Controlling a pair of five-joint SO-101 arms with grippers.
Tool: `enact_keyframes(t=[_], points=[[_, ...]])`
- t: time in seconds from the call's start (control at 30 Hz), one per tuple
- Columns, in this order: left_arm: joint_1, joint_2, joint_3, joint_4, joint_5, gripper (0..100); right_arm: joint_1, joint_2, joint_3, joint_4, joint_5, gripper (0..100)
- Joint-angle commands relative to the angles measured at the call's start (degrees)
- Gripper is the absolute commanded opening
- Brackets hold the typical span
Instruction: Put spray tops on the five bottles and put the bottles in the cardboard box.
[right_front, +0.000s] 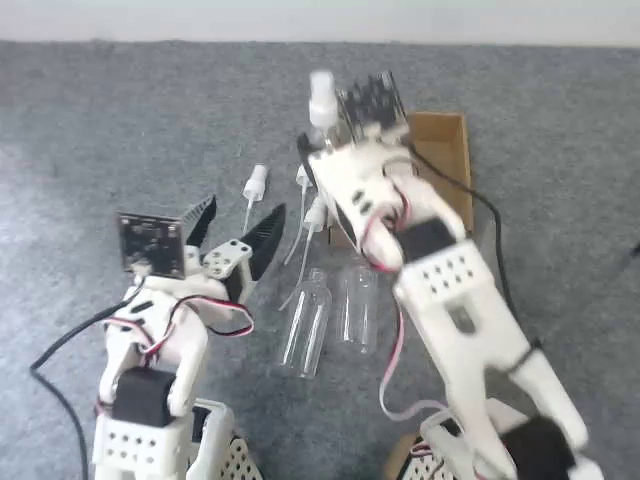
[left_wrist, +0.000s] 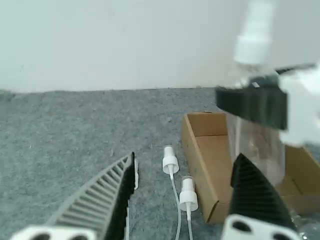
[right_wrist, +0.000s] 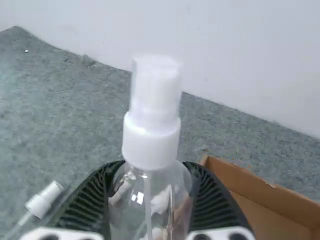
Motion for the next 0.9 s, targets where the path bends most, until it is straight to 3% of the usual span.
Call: enact_keyframes(t=[0.0, 0.2, 0.43, 0.73, 0.87], points=[[5.2, 4.3, 0.0, -2.4, -1.9, 35, 0.3, 3.1, -16.4, 9.8, -5.3, 0.6], [7.0, 7.6, 0.0, -5.0, -2.1, 38, -4.3, 3.8, -23.3, 22.8, -5.7, 0.6], [3.9, 11.8, -0.2, -8.0, -2.2, 38, -10.9, -2.2, -23.0, 30.7, -5.7, 0.6], [4.2, 11.9, 0.0, -7.9, -2.2, 38, -9.2, -4.4, -22.9, 31.7, -5.6, 0.6], [4.3, 11.9, 0.0, -7.8, -2.2, 38, -3.4, -1.0, -23.0, 27.1, -4.2, 0.6]])
